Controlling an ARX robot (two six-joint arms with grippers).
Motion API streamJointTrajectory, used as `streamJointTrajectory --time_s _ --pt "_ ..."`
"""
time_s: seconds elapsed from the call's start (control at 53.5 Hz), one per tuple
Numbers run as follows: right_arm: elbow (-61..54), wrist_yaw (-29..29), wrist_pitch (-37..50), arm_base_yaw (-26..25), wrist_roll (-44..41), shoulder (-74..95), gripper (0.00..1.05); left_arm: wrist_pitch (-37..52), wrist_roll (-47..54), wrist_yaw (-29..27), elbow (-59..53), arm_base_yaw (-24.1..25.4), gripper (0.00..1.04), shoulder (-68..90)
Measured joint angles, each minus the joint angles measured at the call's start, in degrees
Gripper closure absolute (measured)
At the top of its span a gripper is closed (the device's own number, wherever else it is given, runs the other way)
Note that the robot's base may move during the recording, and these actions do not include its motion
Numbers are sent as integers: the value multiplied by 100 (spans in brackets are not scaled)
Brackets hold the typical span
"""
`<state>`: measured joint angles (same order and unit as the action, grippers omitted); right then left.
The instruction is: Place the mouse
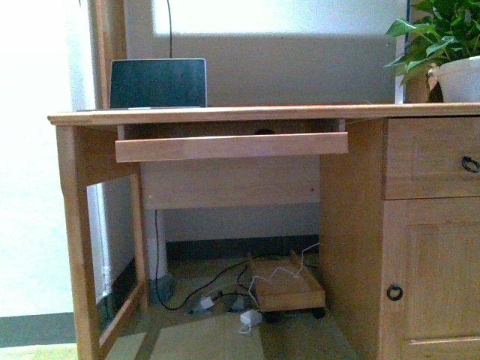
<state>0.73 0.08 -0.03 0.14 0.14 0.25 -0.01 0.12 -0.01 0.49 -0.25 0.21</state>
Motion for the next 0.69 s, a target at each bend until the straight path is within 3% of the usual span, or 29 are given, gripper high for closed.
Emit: streamJointTrajectory --time_s 0.692 --pt "0 -9 0 0 0 0 7 0 0 0 0 0 8 0"
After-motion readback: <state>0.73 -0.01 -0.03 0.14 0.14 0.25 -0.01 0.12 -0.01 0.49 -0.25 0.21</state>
